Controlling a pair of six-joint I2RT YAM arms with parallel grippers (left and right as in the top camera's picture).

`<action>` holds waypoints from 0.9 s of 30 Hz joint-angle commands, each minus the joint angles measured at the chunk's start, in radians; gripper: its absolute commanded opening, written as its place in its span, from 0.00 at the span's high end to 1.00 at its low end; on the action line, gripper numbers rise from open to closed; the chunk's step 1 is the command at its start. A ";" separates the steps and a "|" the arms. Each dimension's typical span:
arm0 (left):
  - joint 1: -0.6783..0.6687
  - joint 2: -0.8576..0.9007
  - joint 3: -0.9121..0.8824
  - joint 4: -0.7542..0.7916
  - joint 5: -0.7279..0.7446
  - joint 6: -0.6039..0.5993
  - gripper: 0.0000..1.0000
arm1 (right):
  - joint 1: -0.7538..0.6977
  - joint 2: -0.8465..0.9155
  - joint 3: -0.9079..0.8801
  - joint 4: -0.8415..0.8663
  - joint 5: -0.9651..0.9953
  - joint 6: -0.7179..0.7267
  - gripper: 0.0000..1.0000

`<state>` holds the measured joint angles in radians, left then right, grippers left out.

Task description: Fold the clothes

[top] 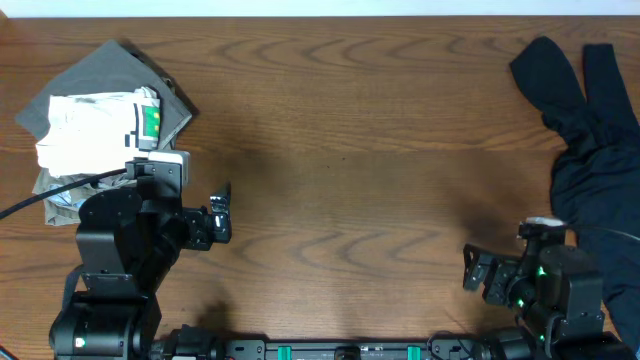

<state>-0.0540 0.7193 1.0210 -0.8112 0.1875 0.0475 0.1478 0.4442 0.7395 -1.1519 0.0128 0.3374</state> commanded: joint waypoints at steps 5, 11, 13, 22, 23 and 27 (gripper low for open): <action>0.003 -0.001 -0.004 -0.003 0.003 -0.015 0.02 | -0.003 -0.005 -0.004 -0.017 0.010 0.018 0.01; 0.003 -0.001 -0.004 -0.003 0.003 -0.015 0.02 | -0.003 -0.012 -0.004 -0.017 0.010 0.018 0.01; 0.003 -0.001 -0.004 -0.003 0.003 -0.015 0.02 | -0.006 -0.016 -0.005 -0.017 0.010 0.018 0.01; 0.003 -0.001 -0.004 -0.003 0.003 -0.015 0.02 | -0.026 -0.205 -0.019 0.028 0.061 0.014 0.01; 0.003 -0.001 -0.004 -0.003 0.003 -0.015 0.02 | -0.029 -0.235 -0.028 0.043 0.071 0.013 0.01; 0.003 -0.001 -0.004 -0.003 0.003 -0.015 0.02 | -0.053 -0.343 -0.087 0.116 0.100 0.001 0.01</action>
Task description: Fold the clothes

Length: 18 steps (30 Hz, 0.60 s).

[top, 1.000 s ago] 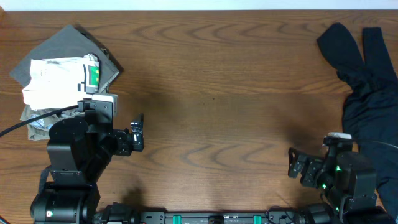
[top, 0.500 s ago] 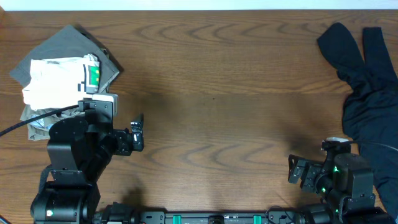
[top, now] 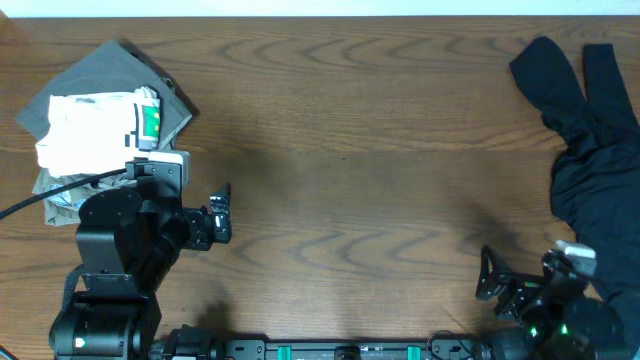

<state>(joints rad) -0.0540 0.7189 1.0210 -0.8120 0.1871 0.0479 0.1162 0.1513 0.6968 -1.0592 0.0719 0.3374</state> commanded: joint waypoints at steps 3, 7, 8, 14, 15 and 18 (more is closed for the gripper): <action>0.003 -0.001 -0.004 -0.003 0.003 -0.016 0.02 | -0.045 -0.135 -0.124 0.117 0.041 -0.046 0.01; 0.003 -0.001 -0.004 -0.002 0.003 -0.016 0.02 | -0.055 -0.144 -0.232 0.296 0.042 -0.070 0.01; 0.003 -0.001 -0.004 -0.003 0.003 -0.016 0.02 | -0.055 -0.146 -0.259 0.350 0.044 -0.083 0.01; 0.003 -0.001 -0.004 -0.003 0.003 -0.016 0.02 | -0.056 -0.146 -0.456 0.761 0.044 -0.201 0.01; 0.003 -0.001 -0.004 -0.003 0.003 -0.016 0.02 | -0.056 -0.146 -0.487 0.815 0.044 -0.204 0.01; 0.003 -0.001 -0.004 -0.003 0.003 -0.016 0.02 | -0.056 -0.146 -0.592 0.976 0.044 -0.204 0.01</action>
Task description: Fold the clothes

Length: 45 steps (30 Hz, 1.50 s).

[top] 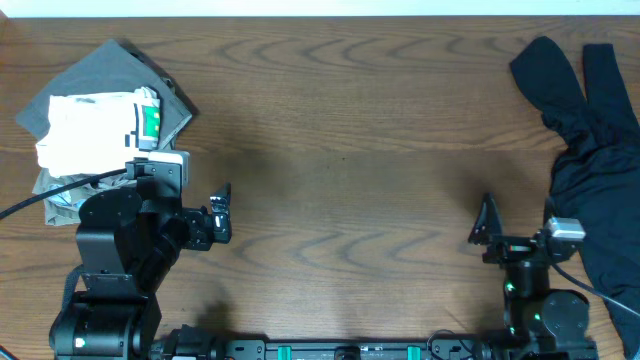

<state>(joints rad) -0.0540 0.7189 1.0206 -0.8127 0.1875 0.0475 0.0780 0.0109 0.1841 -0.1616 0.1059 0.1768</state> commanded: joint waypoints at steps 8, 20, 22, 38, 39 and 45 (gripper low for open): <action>0.003 -0.001 -0.003 -0.002 0.003 -0.015 0.02 | -0.018 -0.006 -0.179 0.105 -0.013 -0.035 0.01; 0.003 -0.001 -0.003 -0.002 0.003 -0.015 0.02 | -0.018 -0.005 -0.179 0.098 -0.012 -0.036 0.01; 0.003 -0.001 -0.003 -0.002 0.003 -0.015 0.02 | -0.018 -0.005 -0.179 0.098 -0.012 -0.036 0.01; 0.003 -0.001 -0.003 -0.002 0.003 -0.015 0.02 | -0.018 -0.005 -0.179 0.098 -0.012 -0.036 0.01; 0.003 -0.001 -0.003 -0.002 0.003 -0.015 0.02 | -0.018 -0.005 -0.179 0.098 -0.012 -0.036 0.01; 0.003 -0.001 -0.003 -0.002 0.003 -0.015 0.02 | -0.018 -0.005 -0.179 0.098 -0.012 -0.036 0.01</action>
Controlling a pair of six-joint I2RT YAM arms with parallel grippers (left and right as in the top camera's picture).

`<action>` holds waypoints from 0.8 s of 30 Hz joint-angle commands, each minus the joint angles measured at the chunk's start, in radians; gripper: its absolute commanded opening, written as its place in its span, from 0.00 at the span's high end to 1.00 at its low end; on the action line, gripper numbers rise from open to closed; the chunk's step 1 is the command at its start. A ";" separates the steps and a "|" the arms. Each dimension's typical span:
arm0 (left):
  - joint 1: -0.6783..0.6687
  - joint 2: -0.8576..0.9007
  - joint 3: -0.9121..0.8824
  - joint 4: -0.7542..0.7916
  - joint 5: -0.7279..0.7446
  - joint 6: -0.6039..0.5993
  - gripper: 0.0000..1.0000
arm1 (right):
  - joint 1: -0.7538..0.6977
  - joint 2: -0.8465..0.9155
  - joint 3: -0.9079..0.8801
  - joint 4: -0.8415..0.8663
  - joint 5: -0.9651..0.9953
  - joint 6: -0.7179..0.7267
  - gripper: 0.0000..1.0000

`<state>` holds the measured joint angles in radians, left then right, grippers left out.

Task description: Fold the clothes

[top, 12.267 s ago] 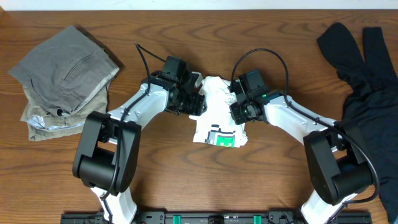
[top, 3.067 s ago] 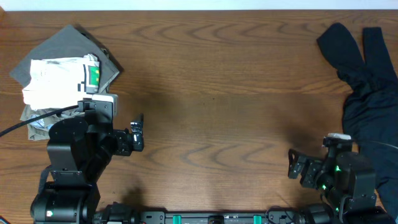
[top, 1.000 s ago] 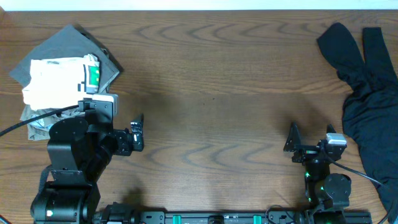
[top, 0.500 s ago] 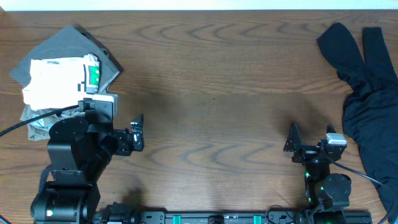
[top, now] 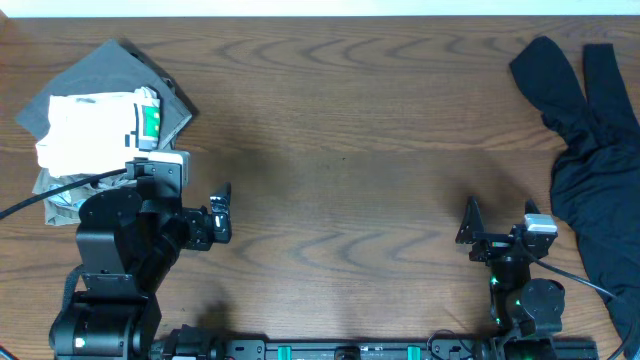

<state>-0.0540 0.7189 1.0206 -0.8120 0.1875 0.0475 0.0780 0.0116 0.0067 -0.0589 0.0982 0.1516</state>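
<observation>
A crumpled dark navy garment (top: 590,140) lies in a heap at the table's right edge. At the far left sits a stack of folded clothes (top: 95,125): a grey piece underneath and a white piece with a green patch on top. My left gripper (top: 222,211) hovers just right of that stack, near the front, open and holding nothing. My right gripper (top: 466,224) is near the front right, left of the dark garment and apart from it. Its fingers look spread with nothing between them.
The brown wooden table (top: 340,150) stretches between the two piles. The left arm's black base (top: 110,270) and a cable (top: 50,195) overlap the stack's near edge. The right arm's base (top: 525,300) sits at the front edge.
The right arm has shifted a little to the left, and its gripper now sits farther from the dark garment. The left arm and both piles of clothes are unchanged.
The right gripper was low near the front edge, left of the dark garment. Then it sat still closer to the edge. Later it was farther up the table, and now slightly more to the left. The left arm and the clothes never moved.
</observation>
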 commanded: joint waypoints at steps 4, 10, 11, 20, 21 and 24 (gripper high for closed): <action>0.003 -0.010 -0.003 -0.003 0.003 -0.015 0.02 | -0.018 -0.006 -0.001 -0.005 -0.005 -0.011 0.01; 0.003 -0.100 -0.028 -0.069 -0.064 0.012 0.02 | -0.018 -0.006 -0.001 -0.005 -0.005 -0.011 0.01; 0.003 -0.132 -0.052 -0.069 -0.070 0.012 0.02 | -0.018 -0.006 -0.001 -0.005 -0.005 -0.011 0.01; 0.003 -0.463 -0.422 0.095 -0.096 0.011 0.02 | -0.018 -0.006 -0.001 -0.005 -0.005 -0.011 0.01; 0.003 -0.507 -0.473 0.139 -0.096 0.011 0.02 | -0.018 -0.006 -0.001 -0.005 -0.005 -0.011 0.01; 0.003 -0.620 -0.605 0.251 -0.095 0.011 0.02 | -0.018 -0.006 -0.001 -0.005 -0.005 -0.011 0.01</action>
<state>-0.0540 0.1848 0.5049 -0.6147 0.1043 0.0528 0.0780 0.0116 0.0067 -0.0593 0.0971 0.1513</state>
